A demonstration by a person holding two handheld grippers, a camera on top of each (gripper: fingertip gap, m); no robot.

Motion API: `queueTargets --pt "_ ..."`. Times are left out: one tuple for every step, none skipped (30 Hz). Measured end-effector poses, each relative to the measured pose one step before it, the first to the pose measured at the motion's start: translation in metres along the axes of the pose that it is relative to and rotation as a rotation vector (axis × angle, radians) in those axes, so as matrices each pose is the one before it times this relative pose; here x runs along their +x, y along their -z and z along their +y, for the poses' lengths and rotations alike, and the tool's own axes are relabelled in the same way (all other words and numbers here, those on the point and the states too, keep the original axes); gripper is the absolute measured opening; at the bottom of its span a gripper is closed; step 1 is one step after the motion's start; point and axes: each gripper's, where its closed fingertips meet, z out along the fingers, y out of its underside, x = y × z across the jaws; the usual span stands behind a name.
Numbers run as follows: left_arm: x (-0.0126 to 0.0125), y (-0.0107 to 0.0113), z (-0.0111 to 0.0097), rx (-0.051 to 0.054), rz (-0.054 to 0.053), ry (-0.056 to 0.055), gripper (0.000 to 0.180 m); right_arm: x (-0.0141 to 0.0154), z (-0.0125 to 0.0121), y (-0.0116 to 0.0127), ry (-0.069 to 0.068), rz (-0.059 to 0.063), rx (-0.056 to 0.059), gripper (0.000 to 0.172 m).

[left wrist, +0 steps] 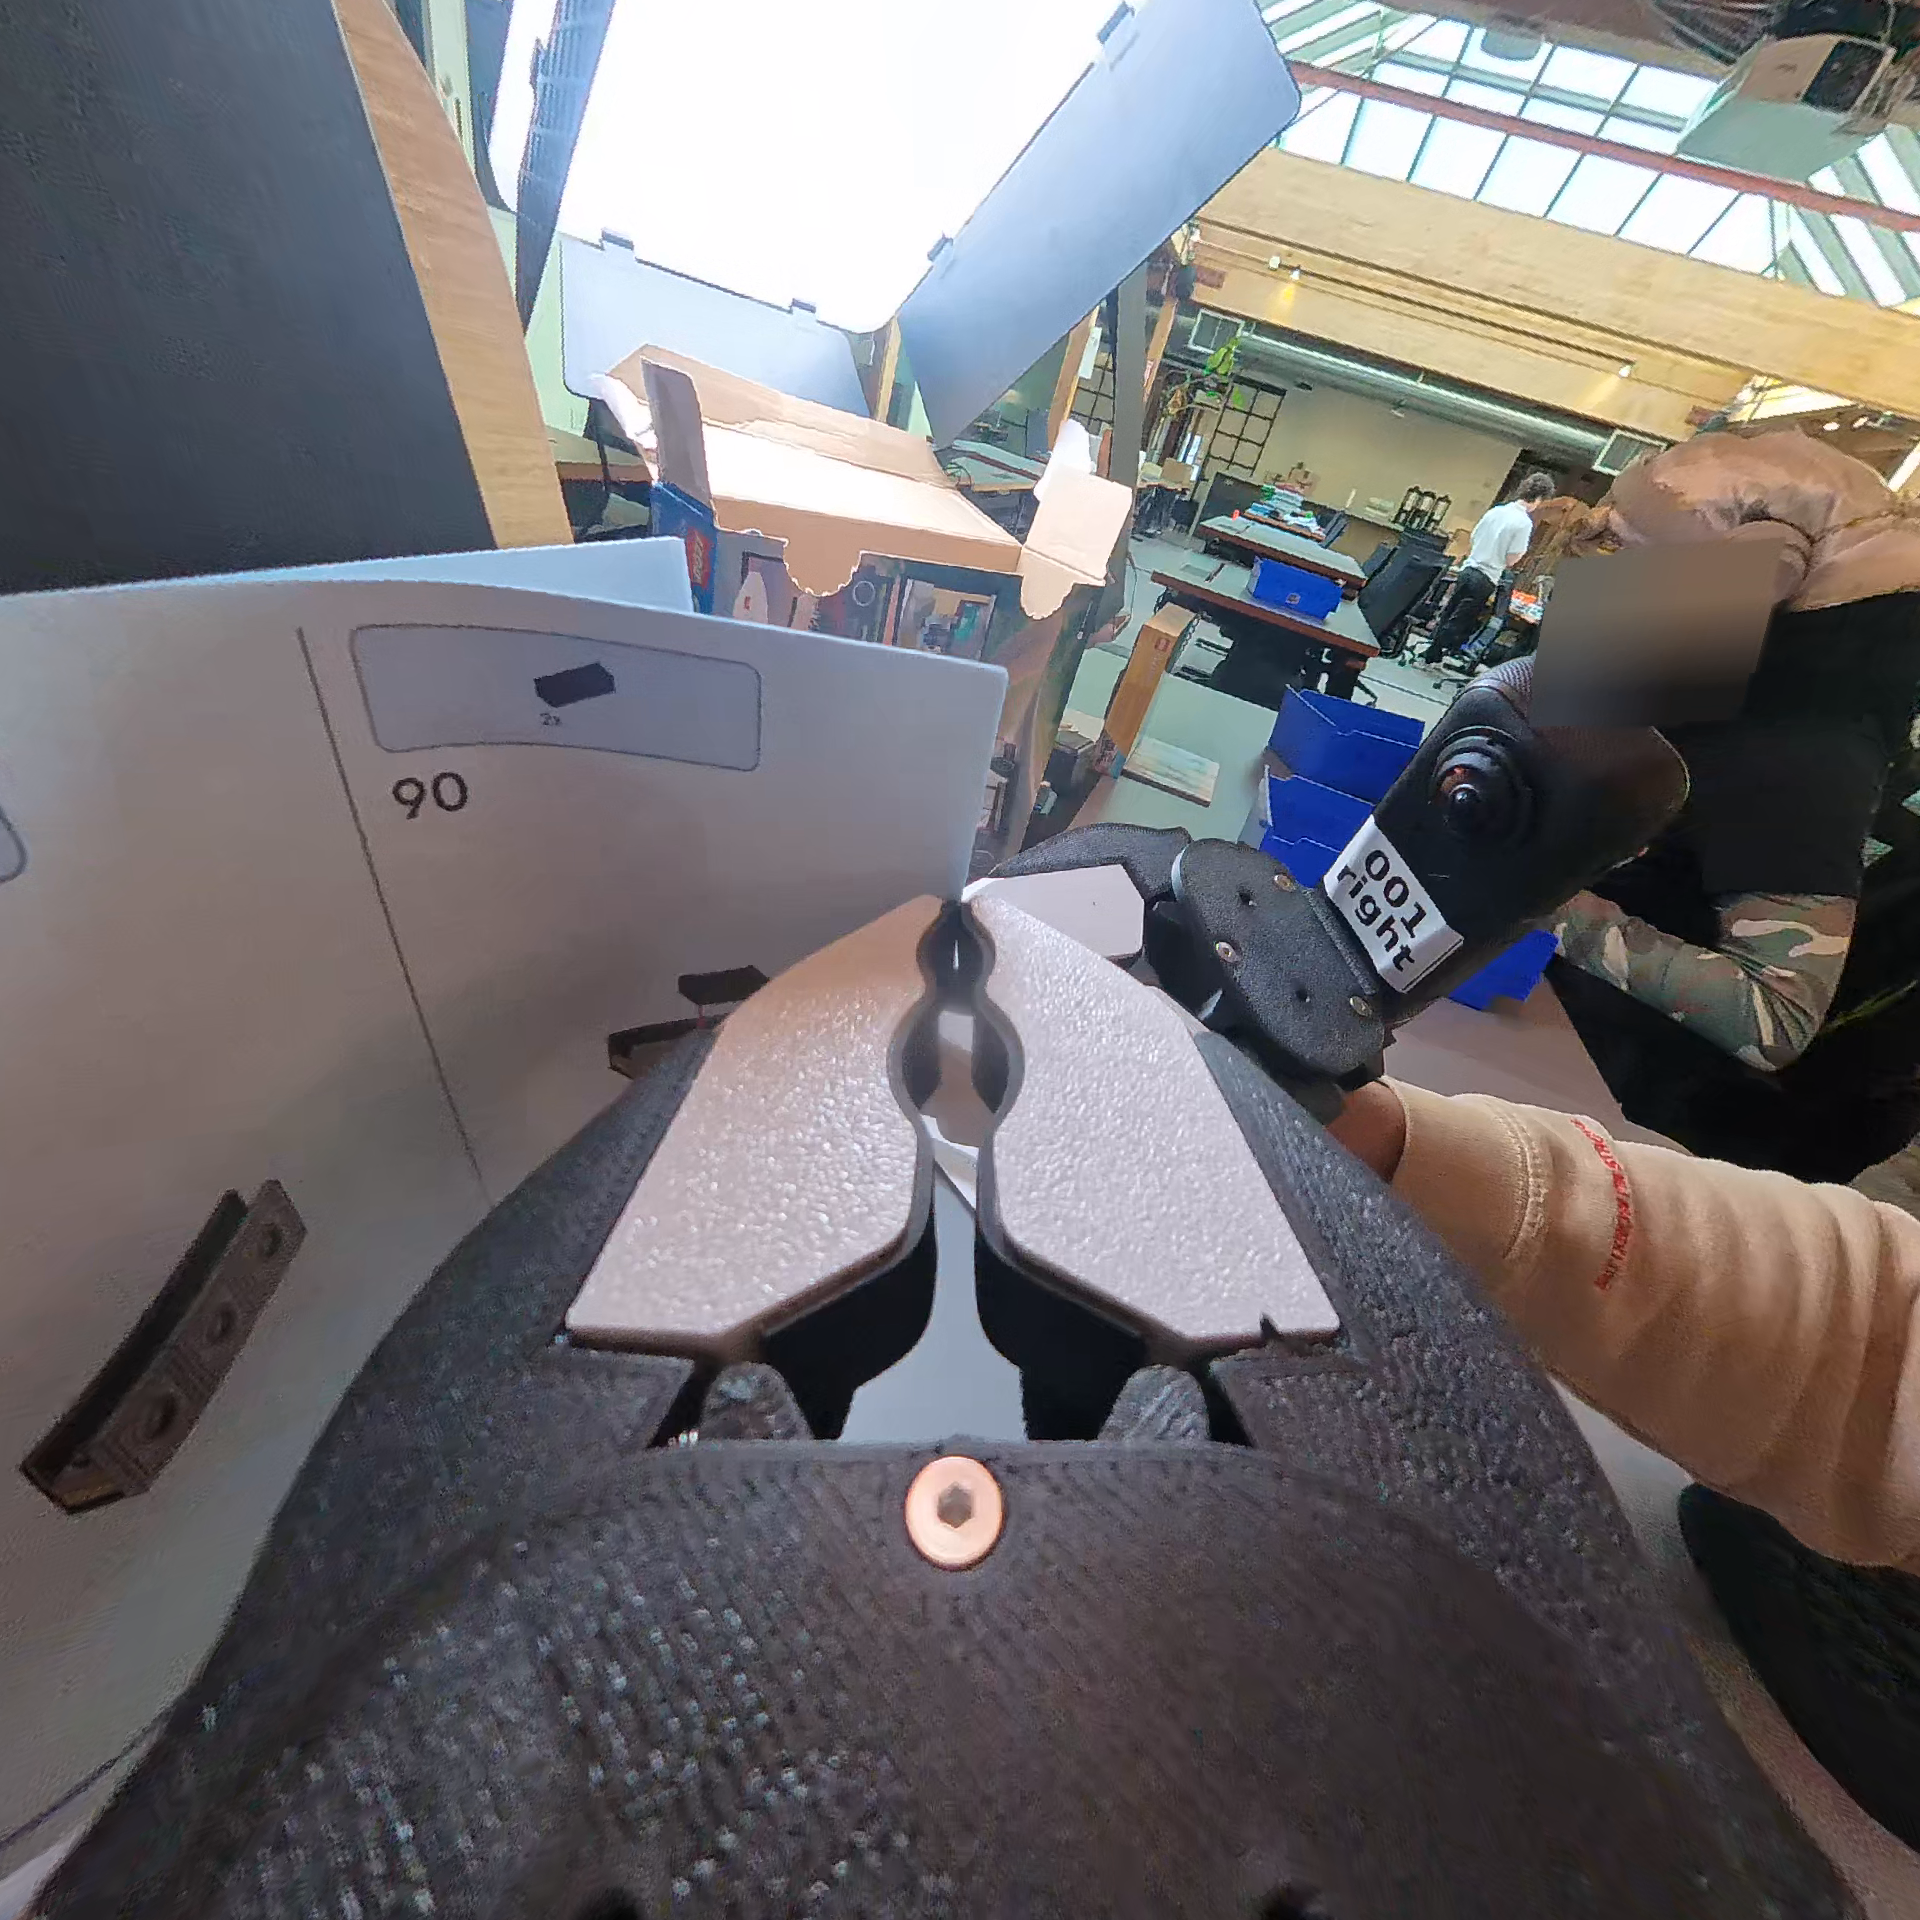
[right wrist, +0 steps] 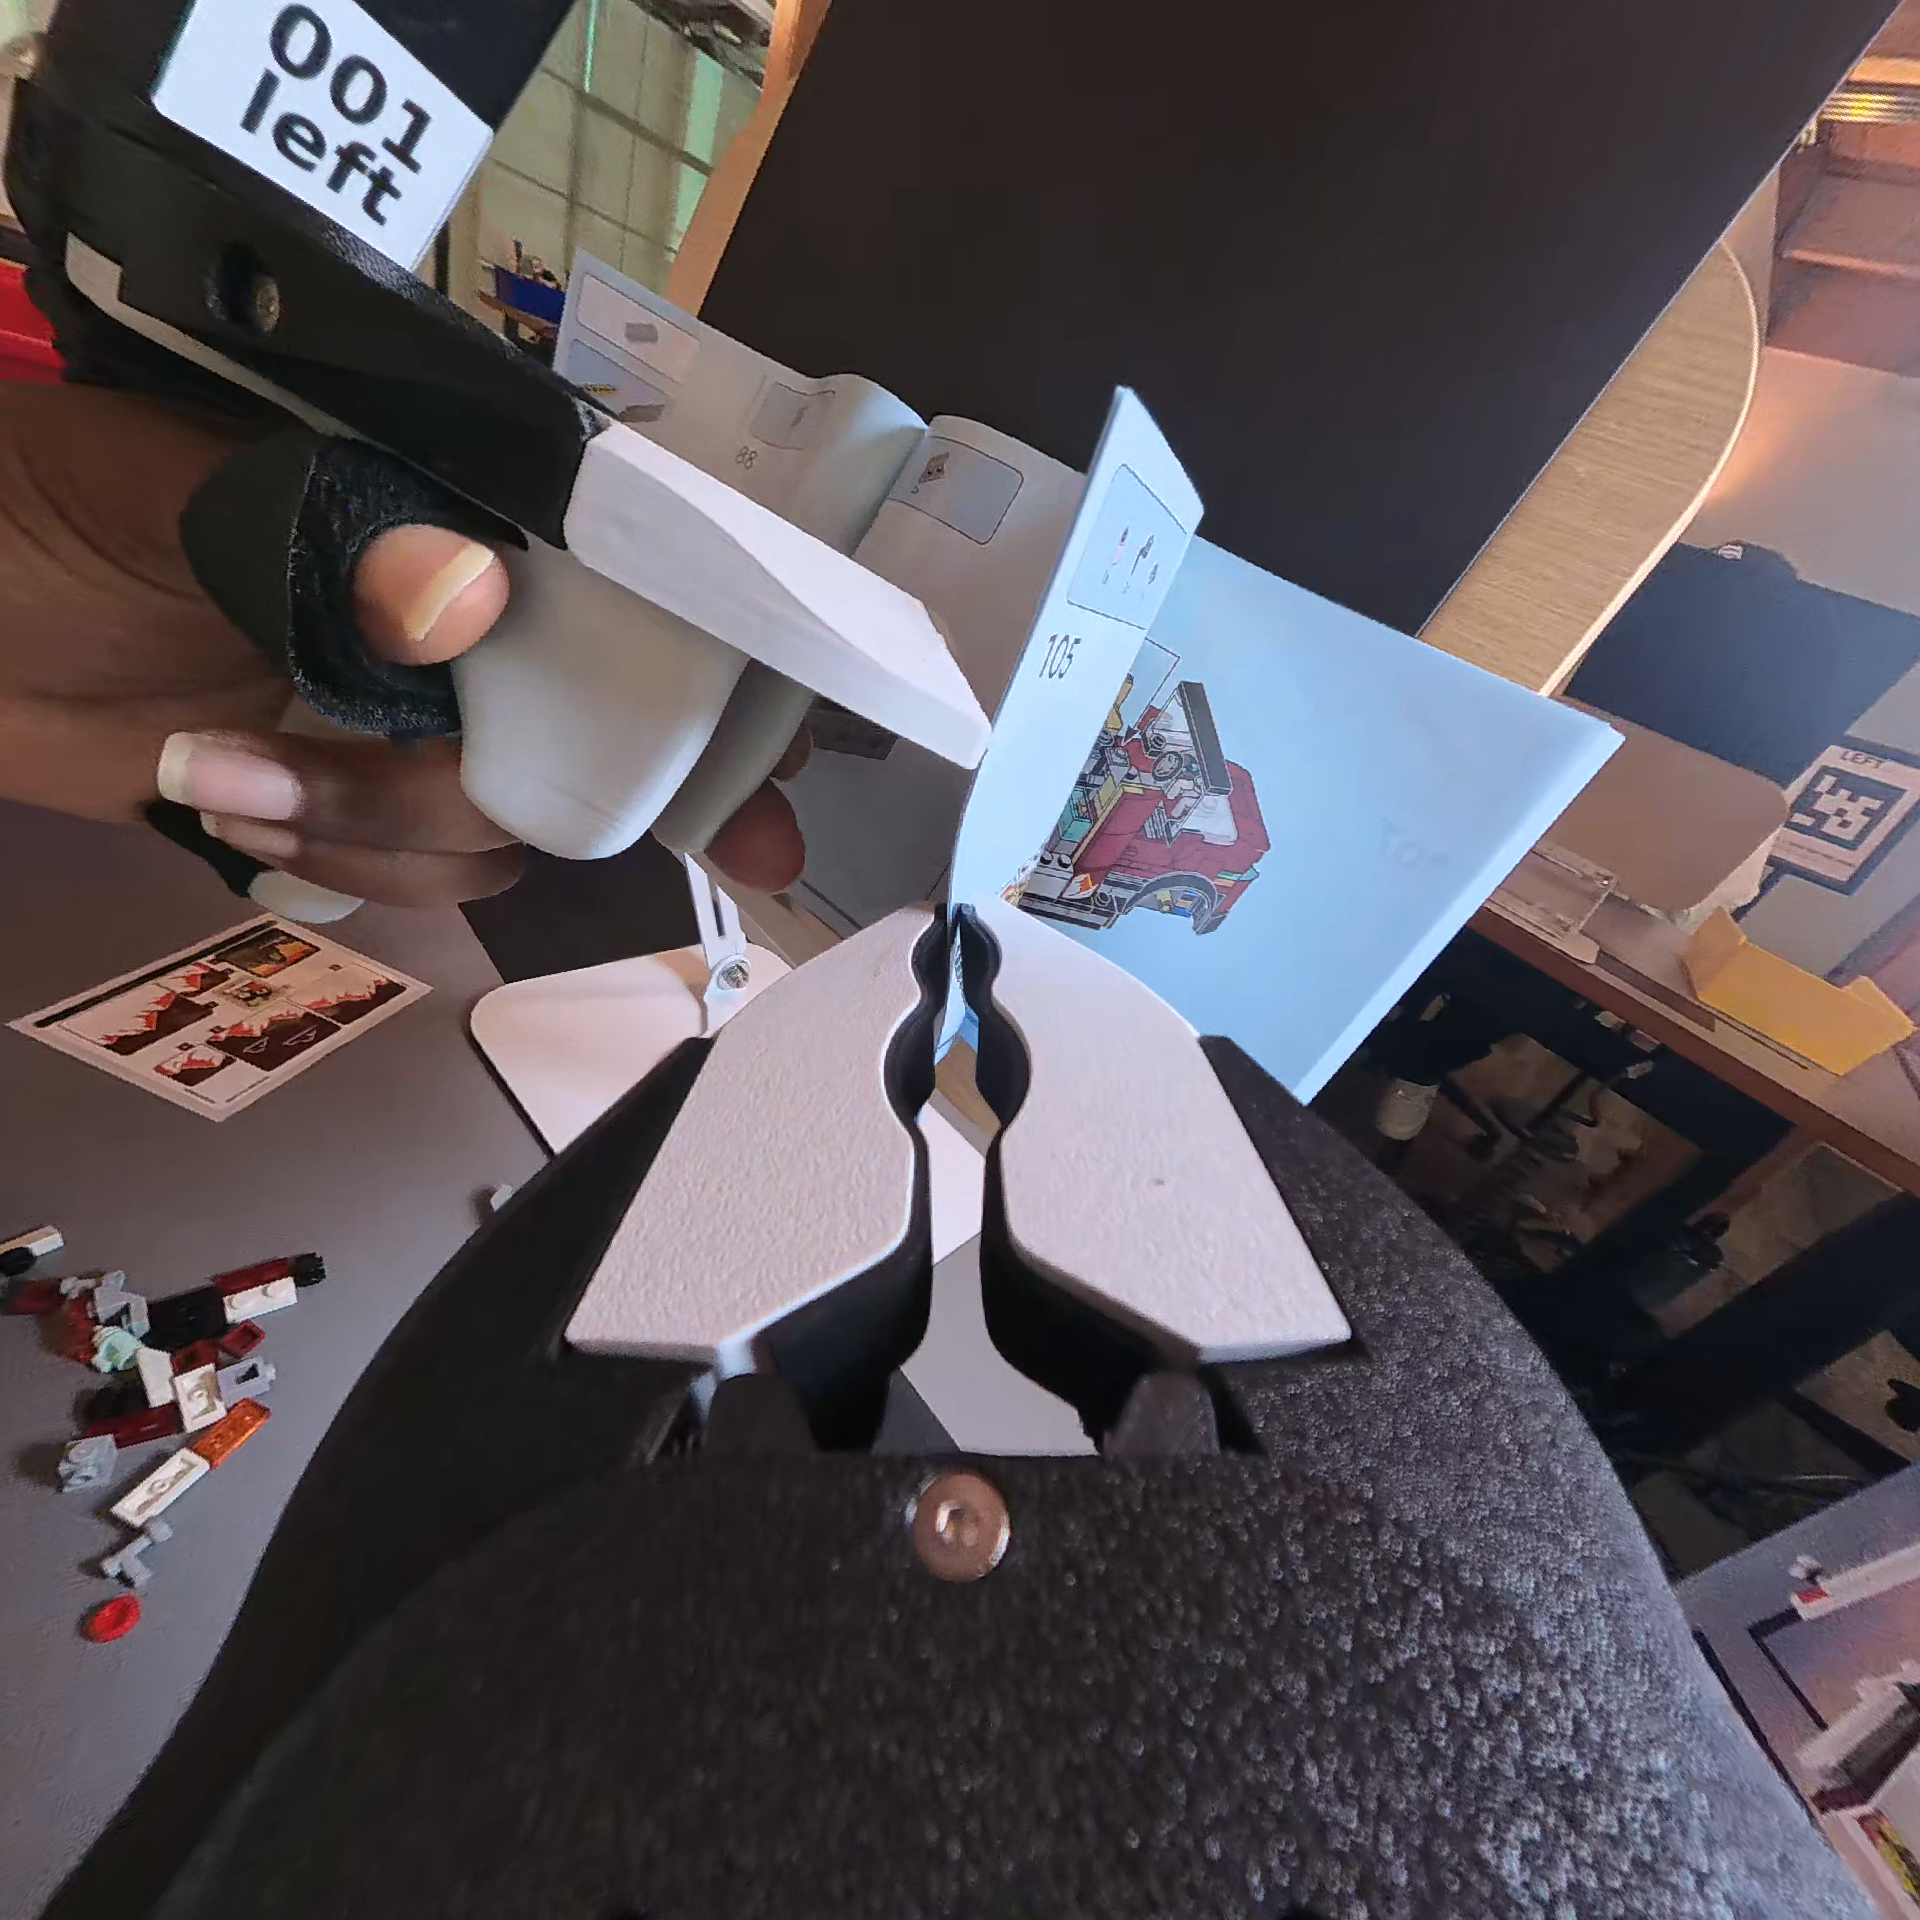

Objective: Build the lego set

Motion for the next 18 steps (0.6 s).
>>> queueTargets --pt "0.00005 0.00034 -0.00011 -0.0017 -0.0023 -0.0045 0.0 -0.00007 -0.00015 0.00012 -0.0054 -0.0045 -0.0004 0.002" --pt "0.00001 0.00059 0.0 -0.0012 -0.0006 -0.0004 0.0 0.00061 0.00004 0.00031 -0.0071 -0.0028 -0.0003 0.002" --pt "-0.00033 0.00094 -0.00023 0.0013 -0.0022 -0.0008 0.0 0.00066 0.00005 0.00048 -0.0091 -0.0041 0.0005 0.003" --pt "-0.00039 0.00117 -0.00014 0.0025 -0.0019 -0.004 0.0 0.0009 0.00003 0.0006 -0.01 -0.0042 -0.0003 0.005" --pt "-0.0006 0.00132 0.00013 -0.0001 0.0 -0.0008 0.0 0.00143 0.00047 0.00051 -0.0077 -0.0006 -0.0032 0.008" --pt "-0.00097 0.0016 -0.00014 0.0019 -0.0015 0.0036 0.0 0.00197 0.00086 0.00062 -0.0034 0.0038 -0.0055 0.01" --pt "-0.00127 0.00198 -0.00077 0.0061 -0.0031 0.0024 0.0 0.00187 0.00062 0.00057 -0.0022 0.0037 -0.0034 0.012" --pt "-0.00117 0.00178 -0.0004 0.0038 -0.0019 0.0023 0.0 0.00092 0.00013 0.00066 -0.0045 -0.0023 0.0003 0.013" --pt "-0.00123 0.00134 0.00045 -0.0025 -0.0037 0.0011 0.0 0.00032 -0.00023 0.00052 -0.0067 -0.0049 0.002 0.012" --pt "-0.00164 0.00105 0.00072 -0.0041 -0.0091 -0.0045 0.0 0.00025 -0.0003 0.00029 -0.0047 -0.0025 0.0004 0.012" --pt "-0.00314 0.00104 0.001 -0.0063 -0.0221 -0.0084 0.0 0.00102 -0.0005 0.00021 -0.0019 0.0047 0.0003 0.011" --pt "-0.00349 0.00087 0.00147 -0.0089 -0.0272 -0.0136 0.0 0.00354 -0.00092 0.0003 -0.0011 0.0224 0.0007 0.008" --pt "-0.00362 0.00092 0.0016 -0.0098 -0.0304 -0.0185 0.0 0.00977 -0.00025 0.00073 0.0016 0.0645 -0.008 0.008" --pt "-0.00471 0.00103 0.00197 -0.0115 -0.0411 -0.0218 0.0 0.01595 0.00017 0.00134 0.0142 0.1039 -0.0179 0.011" --pt "-0.004 0.00161 0.00133 -0.0061 -0.0367 -0.0205 0.004 0.0178 -0.00141 0.00201 0.0216 0.1157 -0.0118 0.02" --pt "-0.00287 0.00182 0.00154 -0.0093 -0.0303 -0.0192 0.012 0.01415 -0.00384 0.00217 0.0222 0.0907 -0.0003 0.03" --pt "-0.00171 0.00243 0.00229 -0.0131 -0.0218 -0.023 0.017 0.00714 -0.00523 0.00167 0.0244 0.0497 0.0067 0.037" --pt "-0.00201 0.00318 0.0013 -0.0048 -0.0226 -0.0166 0.02 0.00016 -0.00613 0.0012 0.0337 0.015 0.0138 0.044"
